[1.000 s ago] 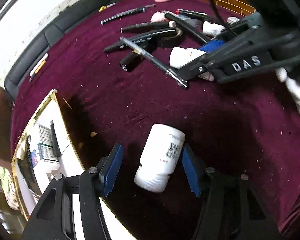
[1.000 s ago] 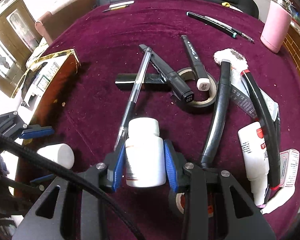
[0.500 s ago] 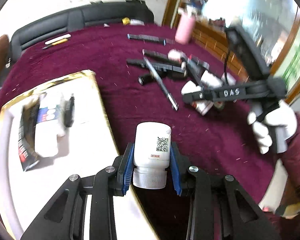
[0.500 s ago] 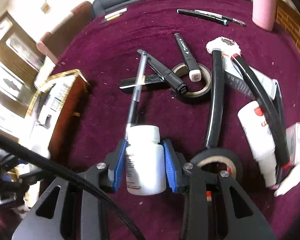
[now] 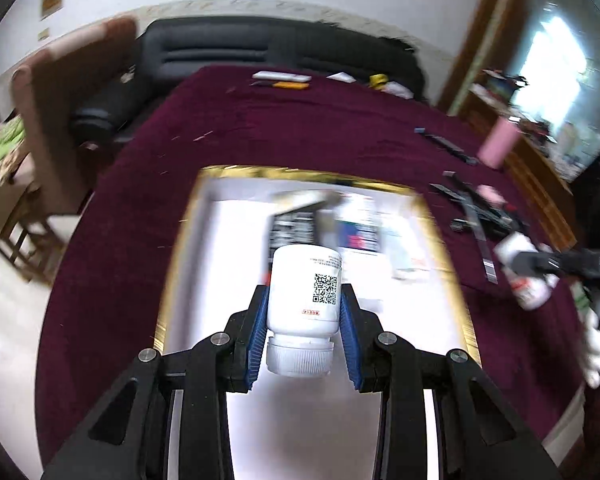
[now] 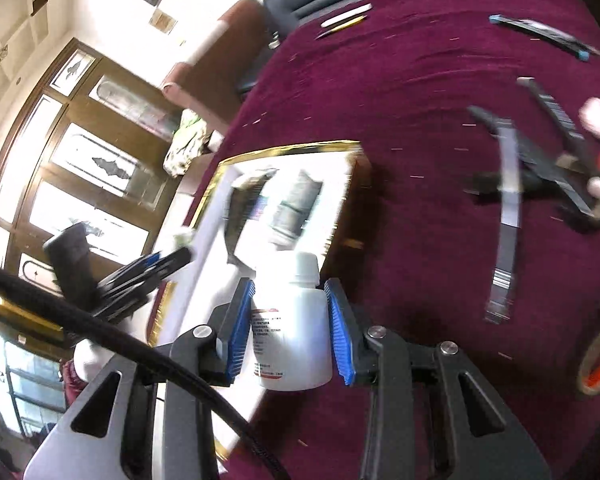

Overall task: Organize objects
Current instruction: 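Carry both bottles into the tray and open both grippers, then grasp the black tape roll by its rim with the right gripper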

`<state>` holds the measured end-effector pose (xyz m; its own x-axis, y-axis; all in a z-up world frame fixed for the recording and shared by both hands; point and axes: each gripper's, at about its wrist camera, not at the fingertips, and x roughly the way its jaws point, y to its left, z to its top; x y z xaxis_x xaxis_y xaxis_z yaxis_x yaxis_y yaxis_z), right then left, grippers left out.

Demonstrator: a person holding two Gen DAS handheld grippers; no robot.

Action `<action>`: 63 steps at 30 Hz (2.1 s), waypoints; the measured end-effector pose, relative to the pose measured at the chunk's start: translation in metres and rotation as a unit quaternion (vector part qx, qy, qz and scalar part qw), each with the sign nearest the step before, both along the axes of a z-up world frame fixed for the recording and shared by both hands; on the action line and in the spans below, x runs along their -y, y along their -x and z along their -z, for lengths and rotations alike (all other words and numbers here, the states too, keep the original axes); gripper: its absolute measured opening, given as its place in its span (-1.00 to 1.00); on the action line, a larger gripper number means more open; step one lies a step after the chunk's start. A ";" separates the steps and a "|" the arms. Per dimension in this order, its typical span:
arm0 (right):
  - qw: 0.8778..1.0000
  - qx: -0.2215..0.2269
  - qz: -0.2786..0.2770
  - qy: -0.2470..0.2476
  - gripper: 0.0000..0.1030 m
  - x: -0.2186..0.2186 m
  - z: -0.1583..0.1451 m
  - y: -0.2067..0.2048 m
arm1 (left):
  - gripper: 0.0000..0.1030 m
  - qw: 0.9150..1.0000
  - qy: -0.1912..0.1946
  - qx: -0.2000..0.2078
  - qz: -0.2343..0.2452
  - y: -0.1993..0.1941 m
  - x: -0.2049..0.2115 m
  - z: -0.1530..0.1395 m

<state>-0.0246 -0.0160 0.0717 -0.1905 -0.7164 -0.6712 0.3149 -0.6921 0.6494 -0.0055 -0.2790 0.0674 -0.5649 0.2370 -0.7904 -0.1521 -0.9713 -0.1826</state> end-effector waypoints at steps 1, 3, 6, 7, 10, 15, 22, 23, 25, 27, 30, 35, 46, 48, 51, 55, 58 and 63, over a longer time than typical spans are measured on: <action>1.000 0.006 -0.003 -0.001 -0.33 0.012 0.002 0.005 | -0.43 1.000 0.005 0.004 -0.008 0.009 0.003 0.005; 1.000 0.012 -0.001 -0.013 -0.33 0.033 0.006 0.014 | -0.43 1.000 0.010 0.014 -0.023 0.023 0.015 0.016; 0.999 0.012 0.011 -0.045 -0.33 0.057 0.011 0.028 | -0.43 0.999 0.014 0.030 -0.036 0.046 0.021 0.031; 0.998 0.008 0.016 -0.058 -0.33 0.063 0.013 0.032 | -0.43 0.998 0.017 0.034 -0.040 0.053 0.022 0.035; 0.995 0.004 0.036 -0.096 -0.33 0.073 0.020 0.047 | -0.43 0.998 0.007 0.040 -0.041 0.069 0.027 0.045; 0.987 -0.009 0.058 -0.150 -0.33 0.080 0.027 0.058 | -0.42 0.998 -0.030 0.032 -0.046 0.073 0.034 0.046; 0.981 -0.042 0.097 -0.160 -0.31 0.072 0.027 0.061 | -0.15 0.996 -0.076 0.003 -0.044 0.046 0.046 0.029; 0.981 -0.048 0.103 -0.156 -0.31 0.068 0.025 0.061 | -0.10 0.996 -0.076 -0.004 -0.040 0.042 0.045 0.025; 0.981 -0.054 0.117 -0.144 -0.31 0.060 0.020 0.061 | 0.04 0.996 -0.078 -0.020 -0.039 0.028 0.044 0.015; 0.980 -0.061 0.131 -0.135 -0.31 0.053 0.013 0.058 | 0.09 0.994 -0.091 -0.040 -0.039 0.012 0.046 0.005; 0.980 -0.078 0.137 -0.126 -0.31 0.038 -0.002 0.046 | 0.31 0.989 -0.122 -0.072 -0.030 -0.006 0.044 -0.010; 0.975 -0.120 0.148 -0.118 -0.31 -0.011 -0.029 0.002 | 0.52 0.965 -0.235 -0.101 0.054 -0.043 0.026 -0.023; 0.951 -0.091 0.245 -0.163 0.07 -0.185 -0.005 -0.085 | 0.93 0.902 -0.397 -0.099 0.140 -0.090 -0.044 -0.017; 0.951 -0.091 0.235 -0.181 0.07 -0.186 0.001 -0.088 | 0.93 0.902 -0.398 -0.052 0.159 -0.083 -0.073 0.000; 0.947 -0.118 0.208 -0.216 0.07 -0.170 0.006 -0.081 | 0.93 0.915 -0.367 -0.016 0.168 -0.081 -0.104 0.010; 0.933 -0.151 0.165 -0.281 0.06 -0.141 0.022 -0.070 | 0.93 0.932 -0.319 -0.022 0.173 -0.090 -0.119 -0.001; 0.934 -0.146 0.145 -0.291 -0.43 -0.131 0.042 -0.059 | 0.93 0.941 -0.296 -0.034 0.161 -0.094 -0.116 -0.011; 0.945 -0.129 0.146 -0.262 -0.78 -0.144 0.044 -0.061 | 0.93 0.954 -0.263 -0.031 0.139 -0.092 -0.111 -0.012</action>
